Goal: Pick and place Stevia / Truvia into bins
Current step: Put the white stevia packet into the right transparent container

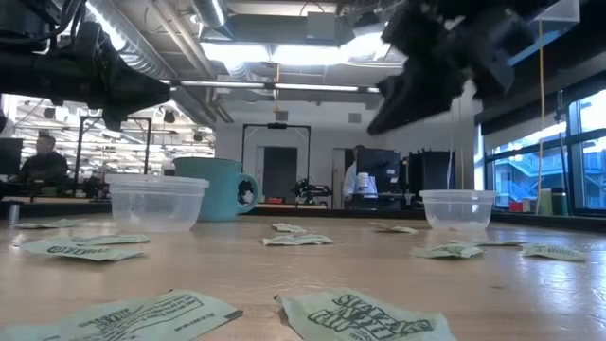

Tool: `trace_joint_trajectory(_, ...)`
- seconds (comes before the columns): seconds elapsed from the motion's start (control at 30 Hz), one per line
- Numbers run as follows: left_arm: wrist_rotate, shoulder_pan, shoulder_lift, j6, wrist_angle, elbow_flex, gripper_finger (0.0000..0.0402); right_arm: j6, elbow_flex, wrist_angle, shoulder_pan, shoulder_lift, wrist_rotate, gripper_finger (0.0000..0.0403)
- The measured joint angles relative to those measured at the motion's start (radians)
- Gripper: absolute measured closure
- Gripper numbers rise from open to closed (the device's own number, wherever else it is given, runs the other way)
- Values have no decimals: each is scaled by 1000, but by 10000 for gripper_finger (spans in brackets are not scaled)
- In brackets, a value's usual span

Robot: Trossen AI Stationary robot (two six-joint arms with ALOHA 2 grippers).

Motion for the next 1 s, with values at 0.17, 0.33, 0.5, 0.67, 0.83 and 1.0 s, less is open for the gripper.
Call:
trace_joint_trajectory(0.17,-3,0,0,0,0,0,309,94,23,-3,-8,103,1,328)
trace_joint_trajectory(0.33,-3,0,0,0,0,0,311,148,23,-38,-18,178,81,328)
trace_joint_trajectory(0.5,-3,0,0,0,0,0,309,134,23,-56,-17,220,126,328)
trace_joint_trajectory(0.67,-3,0,0,0,0,0,311,132,23,-63,-13,230,161,328)
trace_joint_trajectory(0.83,-3,0,0,42,0,0,309,58,24,-79,43,230,301,328)
trace_joint_trajectory(1.0,-3,0,0,160,0,0,311,66,57,-103,122,230,398,328)
